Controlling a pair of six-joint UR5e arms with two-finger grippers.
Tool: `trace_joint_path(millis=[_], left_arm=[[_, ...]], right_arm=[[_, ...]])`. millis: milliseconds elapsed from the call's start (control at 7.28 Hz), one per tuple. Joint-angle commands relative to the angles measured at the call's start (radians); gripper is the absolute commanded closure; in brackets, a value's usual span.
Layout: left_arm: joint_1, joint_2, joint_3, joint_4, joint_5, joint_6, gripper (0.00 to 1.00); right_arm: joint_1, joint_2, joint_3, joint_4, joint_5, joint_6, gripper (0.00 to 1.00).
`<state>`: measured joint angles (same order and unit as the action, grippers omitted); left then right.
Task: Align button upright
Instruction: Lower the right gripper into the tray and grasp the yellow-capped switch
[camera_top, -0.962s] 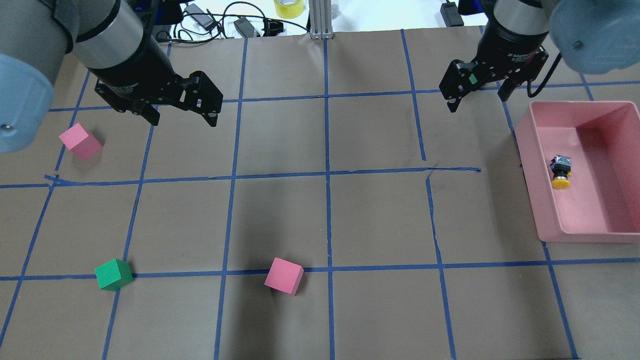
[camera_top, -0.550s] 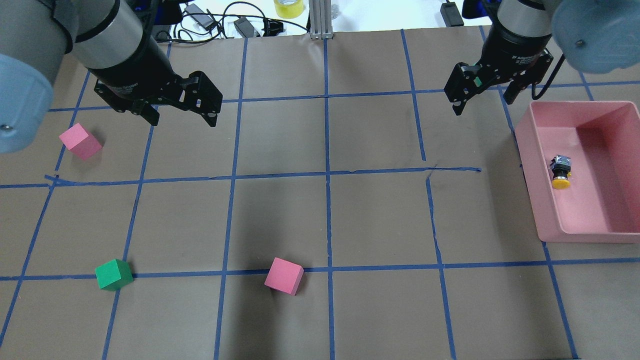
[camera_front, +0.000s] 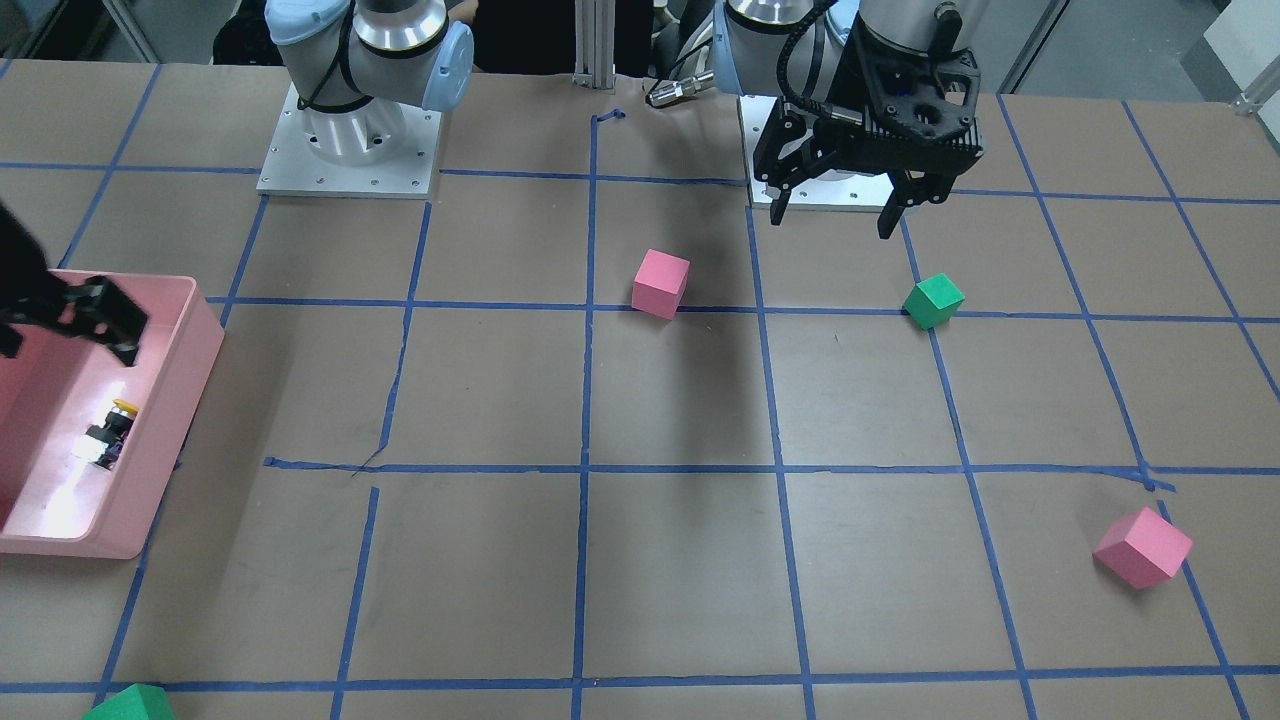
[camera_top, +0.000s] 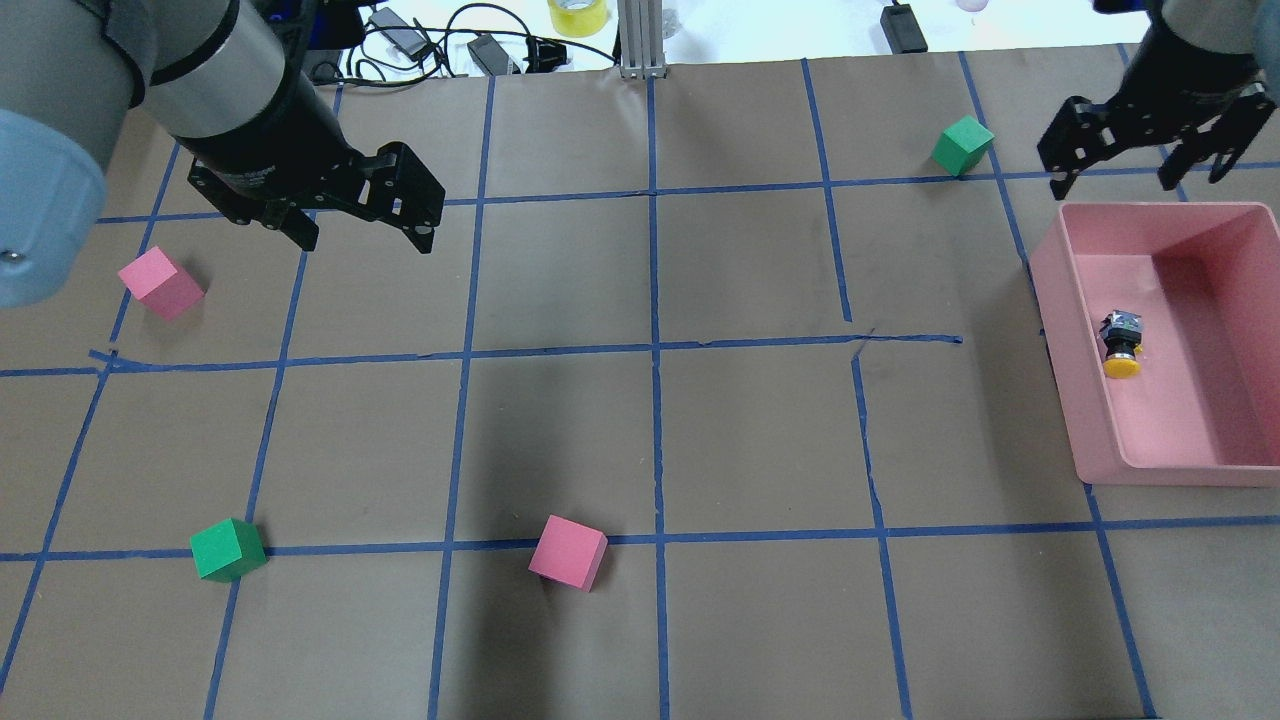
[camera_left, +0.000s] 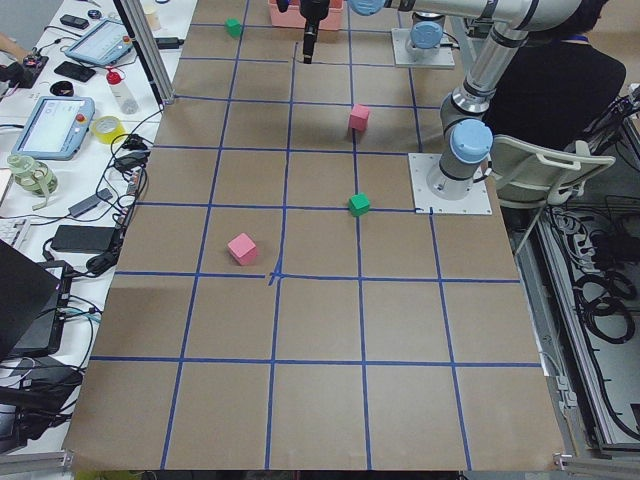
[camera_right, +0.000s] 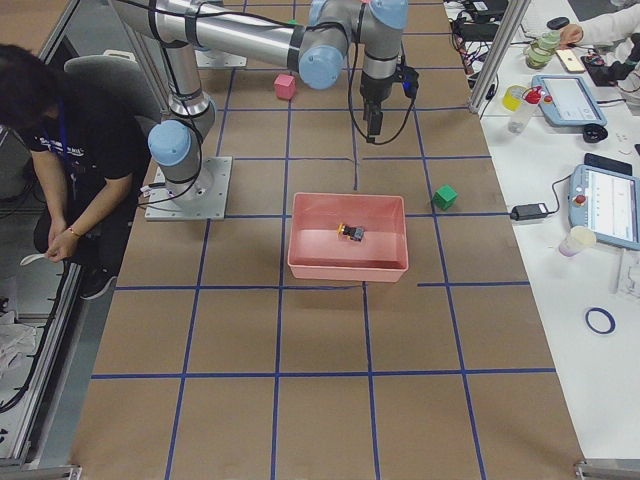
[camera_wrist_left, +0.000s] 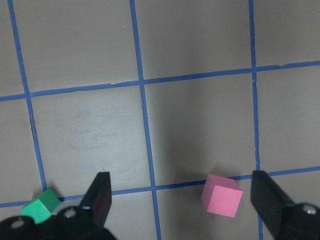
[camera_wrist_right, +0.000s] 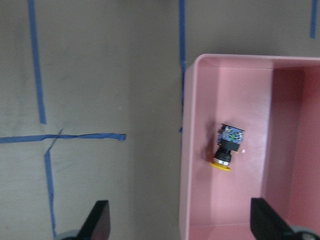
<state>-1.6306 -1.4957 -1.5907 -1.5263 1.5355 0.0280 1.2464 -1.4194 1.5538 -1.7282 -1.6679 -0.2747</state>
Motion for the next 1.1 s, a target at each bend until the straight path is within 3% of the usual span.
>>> trace_joint_path(millis=[0, 550, 824, 962], left_arm=[[0.0, 0.0, 0.0, 0.0, 0.0, 0.001, 0.0], [0.0, 0.0, 0.0, 0.006, 0.0, 0.001, 0.0], [0.0, 0.0, 0.0, 0.008, 0.0, 0.001, 0.0], [0.0, 0.0, 0.0, 0.006, 0.0, 0.001, 0.0]], right_arm=[[-0.129, 0.051, 0.035, -0.1, -0.004, -0.116, 0.0], [-0.229, 0.091, 0.155, -0.175, 0.005, -0.109, 0.0], [-0.229, 0.179, 0.204, -0.322, 0.004, -0.097, 0.0], [-0.229, 0.219, 0.207, -0.33, 0.005, -0.016, 0.0]])
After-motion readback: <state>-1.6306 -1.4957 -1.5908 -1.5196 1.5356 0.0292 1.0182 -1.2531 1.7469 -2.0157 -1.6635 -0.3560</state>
